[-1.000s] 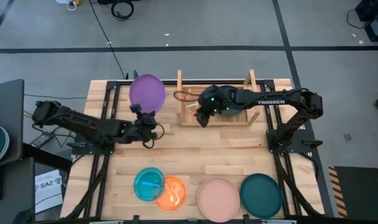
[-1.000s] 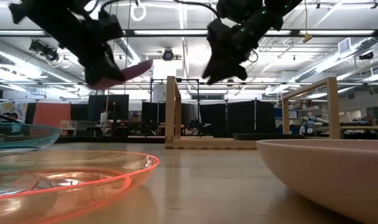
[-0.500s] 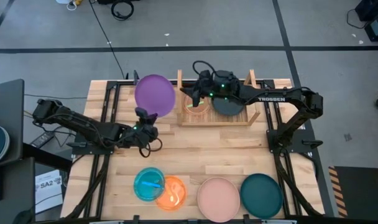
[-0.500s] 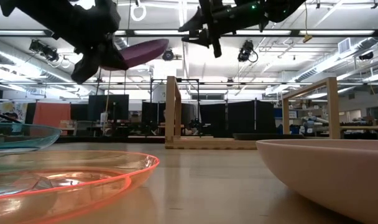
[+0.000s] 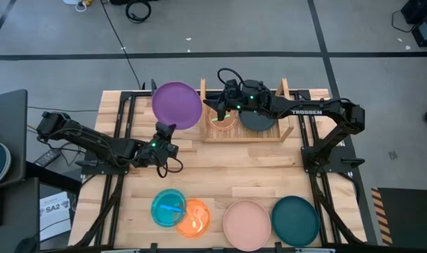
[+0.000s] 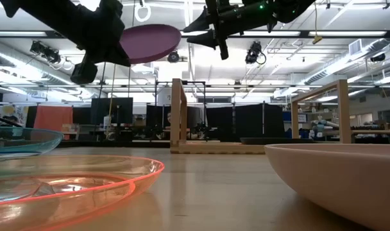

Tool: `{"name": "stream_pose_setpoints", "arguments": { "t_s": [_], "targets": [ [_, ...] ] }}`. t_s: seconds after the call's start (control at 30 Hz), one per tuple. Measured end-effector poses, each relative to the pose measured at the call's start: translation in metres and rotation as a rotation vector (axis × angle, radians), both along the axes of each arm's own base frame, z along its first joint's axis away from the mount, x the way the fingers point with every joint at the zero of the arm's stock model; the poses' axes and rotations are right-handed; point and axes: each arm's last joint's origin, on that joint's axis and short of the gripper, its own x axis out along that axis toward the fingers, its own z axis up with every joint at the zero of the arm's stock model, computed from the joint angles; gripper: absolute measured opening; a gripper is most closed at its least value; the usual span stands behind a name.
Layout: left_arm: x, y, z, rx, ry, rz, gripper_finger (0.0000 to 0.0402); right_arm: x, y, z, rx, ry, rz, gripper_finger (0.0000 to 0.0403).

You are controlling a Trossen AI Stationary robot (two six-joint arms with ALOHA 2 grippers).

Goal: Place and stack plates onto a shelf
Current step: Stack the large purple plate on top of the large black plate on the shelf

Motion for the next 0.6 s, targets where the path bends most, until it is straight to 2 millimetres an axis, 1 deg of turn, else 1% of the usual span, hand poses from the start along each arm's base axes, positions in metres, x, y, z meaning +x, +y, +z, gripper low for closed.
{"name": "stream_pose_setpoints", "arguments": {
  "t_s": [0.13,0.33,0.6],
  "targets": [
    [0.000,0.003,0.000,0.003,0.004,0.013,0.0016,0.001,0.002,0.000,0.034,-0.008,0.002,0.0141],
    [0.001,0.009,0.000,0.003,0.006,0.038,0.0016,0.004,0.014,0.000,0.020,-0.002,0.019,0.0141],
    [0.001,0.010,0.000,0.003,0.006,0.044,0.0016,0.007,0.026,-0.002,-0.013,0.021,-0.132,0.0141]
  ]
}}
